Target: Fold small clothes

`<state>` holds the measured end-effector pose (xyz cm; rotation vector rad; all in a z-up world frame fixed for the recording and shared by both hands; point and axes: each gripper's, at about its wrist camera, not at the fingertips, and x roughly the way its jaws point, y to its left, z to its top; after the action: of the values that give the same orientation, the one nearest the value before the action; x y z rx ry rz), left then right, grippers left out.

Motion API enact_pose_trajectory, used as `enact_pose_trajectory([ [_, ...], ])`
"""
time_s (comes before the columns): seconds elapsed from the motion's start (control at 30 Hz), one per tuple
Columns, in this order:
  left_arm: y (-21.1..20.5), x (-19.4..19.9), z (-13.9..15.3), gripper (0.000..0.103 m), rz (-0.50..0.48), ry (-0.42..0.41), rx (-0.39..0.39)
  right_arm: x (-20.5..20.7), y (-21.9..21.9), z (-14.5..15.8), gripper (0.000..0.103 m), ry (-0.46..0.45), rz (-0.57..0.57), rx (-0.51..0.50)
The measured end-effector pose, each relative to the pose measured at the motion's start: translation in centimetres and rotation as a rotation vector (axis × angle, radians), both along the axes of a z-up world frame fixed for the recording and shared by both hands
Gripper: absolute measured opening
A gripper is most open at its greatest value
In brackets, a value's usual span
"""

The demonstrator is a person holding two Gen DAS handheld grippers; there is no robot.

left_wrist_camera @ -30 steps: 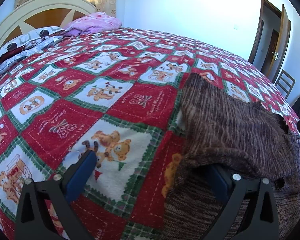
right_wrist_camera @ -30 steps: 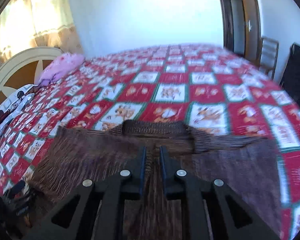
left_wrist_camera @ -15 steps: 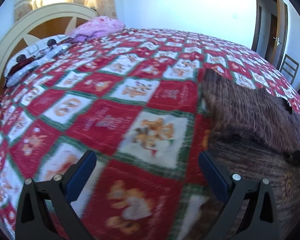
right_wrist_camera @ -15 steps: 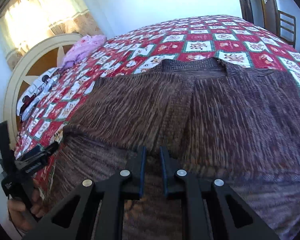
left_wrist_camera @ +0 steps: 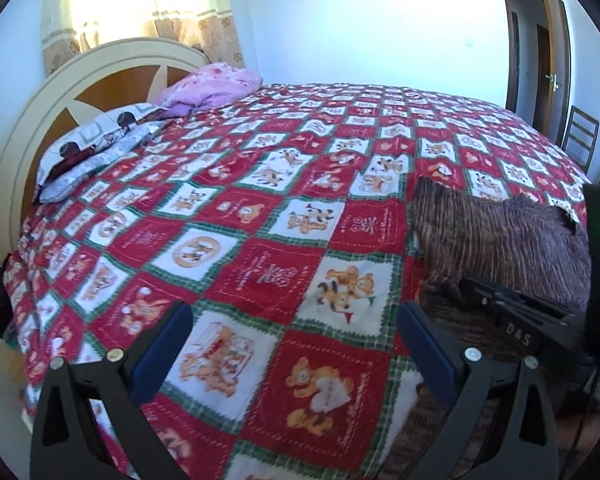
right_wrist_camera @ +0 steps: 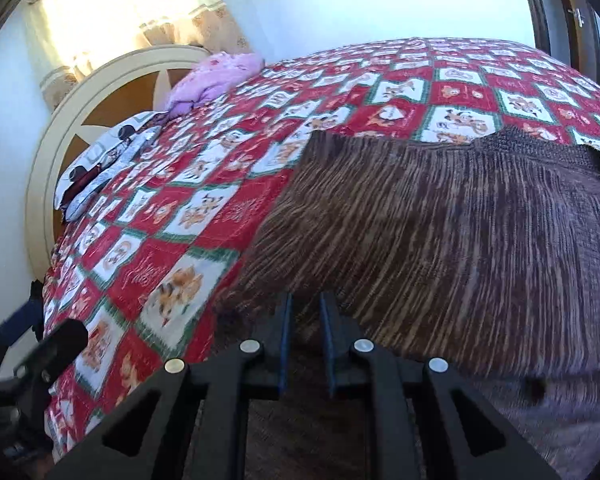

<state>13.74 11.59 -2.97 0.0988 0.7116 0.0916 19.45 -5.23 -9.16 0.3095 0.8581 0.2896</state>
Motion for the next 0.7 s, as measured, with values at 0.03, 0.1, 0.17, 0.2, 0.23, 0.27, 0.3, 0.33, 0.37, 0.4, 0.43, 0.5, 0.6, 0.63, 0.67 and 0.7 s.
enact_pose_trajectory([
  [0.03, -0.1, -0.2, 0.2, 0.103, -0.004, -0.006, 0.009, -0.3, -0.6, 0.2, 0.015, 0.019, 0.003, 0.039],
  [0.1, -0.7, -0.6, 0.3, 0.103, -0.019, -0.015, 0.025, -1.9, -2.5, 0.9, 0.015, 0.053, -0.035, 0.120],
  [0.17, -1.8, -1.0, 0.4, 0.103, -0.037, -0.022, 0.051, -4.2, -4.1, 2.3, 0.015, 0.023, -0.078, 0.155],
  [0.2, -2.4, -1.2, 0.3, 0.103, -0.048, -0.022, 0.057, -5.6, -4.9, 3.0, 0.015, 0.003, -0.099, 0.151],
  [0.23, -3.1, -1.5, 0.3, 0.103, -0.063, -0.021, 0.057, -7.5, -6.0, 3.8, 0.015, -0.022, -0.128, 0.143],
  [0.27, -3.6, -1.9, 0.2, 0.103, -0.079, -0.019, 0.056, -8.8, -6.8, 4.5, 0.015, -0.038, -0.152, 0.139],
  [0.3, -4.6, -2.5, 0.2, 0.103, -0.105, -0.015, 0.059, -10.0, -7.6, 4.9, 0.016, -0.047, -0.179, 0.135],
  [0.33, -5.4, -2.9, 0.1, 0.103, -0.124, -0.012, 0.068, -11.2, -8.6, 5.3, 0.021, -0.054, -0.215, 0.132],
  [0.37, -6.1, -3.2, 0.0, 0.103, -0.138, -0.011, 0.076, -12.8, -9.8, 5.9, 0.027, -0.064, -0.260, 0.131],
  [0.4, -6.9, -3.7, 0.0, 0.103, -0.155, -0.009, 0.085, -13.9, -10.6, 6.3, 0.043, -0.076, -0.284, 0.134],
  [0.43, -7.6, -4.1, -0.1, 0.103, -0.173, -0.007, 0.092, -14.9, -11.1, 6.7, 0.056, -0.093, -0.306, 0.137],
  [0.5, -9.1, -5.2, -0.1, 0.103, -0.211, -0.002, 0.103, -17.6, -12.5, 7.8, 0.059, -0.133, -0.337, 0.150],
  [0.6, -10.4, -6.3, -0.1, 0.103, -0.248, 0.011, 0.115, -20.5, -13.7, 8.9, 0.059, -0.159, -0.361, 0.118],
  [0.63, -10.7, -6.7, -0.2, 0.103, -0.260, 0.016, 0.117, -21.7, -13.9, 9.3, 0.059, -0.176, -0.371, 0.089],
  [0.67, -11.0, -7.1, -0.2, 0.103, -0.273, 0.019, 0.124, -22.7, -14.2, 9.6, 0.059, -0.189, -0.376, 0.063],
  [0.7, -11.2, -7.5, -0.2, 0.103, -0.281, 0.020, 0.137, -23.3, -14.3, 9.6, 0.059, -0.194, -0.375, 0.038],
])
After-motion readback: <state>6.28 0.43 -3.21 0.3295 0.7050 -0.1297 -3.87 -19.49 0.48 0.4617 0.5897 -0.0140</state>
